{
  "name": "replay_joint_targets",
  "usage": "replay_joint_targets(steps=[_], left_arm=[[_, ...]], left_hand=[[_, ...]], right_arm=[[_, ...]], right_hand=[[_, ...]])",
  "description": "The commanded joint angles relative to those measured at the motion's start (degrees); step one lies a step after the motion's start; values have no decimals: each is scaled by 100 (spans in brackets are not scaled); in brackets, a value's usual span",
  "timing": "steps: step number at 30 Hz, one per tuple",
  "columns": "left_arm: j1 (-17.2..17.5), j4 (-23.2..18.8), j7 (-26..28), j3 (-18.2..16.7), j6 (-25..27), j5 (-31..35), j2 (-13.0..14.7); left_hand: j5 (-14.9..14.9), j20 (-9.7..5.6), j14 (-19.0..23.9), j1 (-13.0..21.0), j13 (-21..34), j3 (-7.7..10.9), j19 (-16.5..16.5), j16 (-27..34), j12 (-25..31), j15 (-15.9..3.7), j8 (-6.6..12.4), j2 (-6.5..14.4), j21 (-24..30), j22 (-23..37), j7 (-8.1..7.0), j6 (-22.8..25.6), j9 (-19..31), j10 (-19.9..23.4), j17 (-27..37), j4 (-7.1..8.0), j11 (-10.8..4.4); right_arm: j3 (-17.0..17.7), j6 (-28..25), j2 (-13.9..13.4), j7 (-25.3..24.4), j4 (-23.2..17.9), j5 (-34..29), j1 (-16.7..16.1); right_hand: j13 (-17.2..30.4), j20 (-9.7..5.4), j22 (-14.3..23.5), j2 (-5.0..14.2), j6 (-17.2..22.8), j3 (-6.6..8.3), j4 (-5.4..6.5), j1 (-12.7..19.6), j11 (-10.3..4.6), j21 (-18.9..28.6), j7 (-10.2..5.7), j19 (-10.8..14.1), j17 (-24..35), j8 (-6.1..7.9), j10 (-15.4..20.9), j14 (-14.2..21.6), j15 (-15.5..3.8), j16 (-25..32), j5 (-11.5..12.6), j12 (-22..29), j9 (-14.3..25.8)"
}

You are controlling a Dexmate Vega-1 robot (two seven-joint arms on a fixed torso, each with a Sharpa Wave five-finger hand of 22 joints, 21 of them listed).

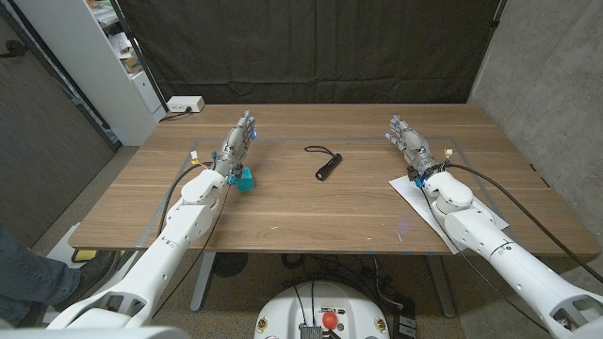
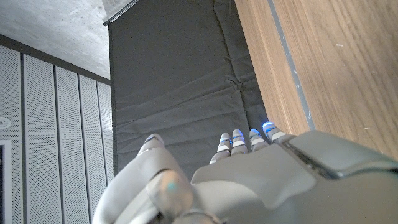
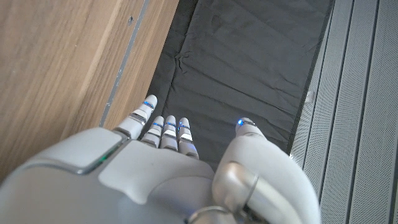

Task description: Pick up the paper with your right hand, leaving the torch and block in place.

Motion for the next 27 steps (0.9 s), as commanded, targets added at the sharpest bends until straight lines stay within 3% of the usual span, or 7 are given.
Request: replay_joint_targets(steps=[1, 15, 27], left_arm=[[41, -159, 66, -72, 157, 139, -35], [55, -207, 72, -87, 229, 175, -49], [50, -341, 186, -4, 353, 350, 20]], left_hand=[[6, 47, -52, 41, 11, 25, -295, 35, 24, 1, 25, 14, -24, 32, 21, 37, 26, -28, 23, -16, -21], [0, 53, -42, 47, 10, 22, -295, 38, 25, 4, 30, 21, -53, 33, 21, 54, 27, -18, 22, -27, -26], [-6, 54, -40, 53, 10, 21, -297, 36, 24, 3, 30, 27, -77, 36, 15, 59, 27, -13, 22, -37, -21]], right_arm=[[37, -44, -283, 120, -167, -103, -80], [116, 166, -422, 325, -165, -103, -124], [231, 482, -504, 235, -309, -193, -416]], right_hand=[[0, -23, 11, 19, 51, 21, -43, 57, 14, 51, 13, 48, 5, 56, 44, 36, 24, 24, -16, 32, 9], [-27, -19, 11, 34, 72, 26, -73, 77, -16, 66, -19, 94, -31, 61, 71, 82, 1, 36, -20, 39, -1], [-45, -24, 10, 39, 92, 31, -100, 97, -26, 74, -41, 130, -59, 67, 94, 125, -15, 46, -23, 44, -7]])
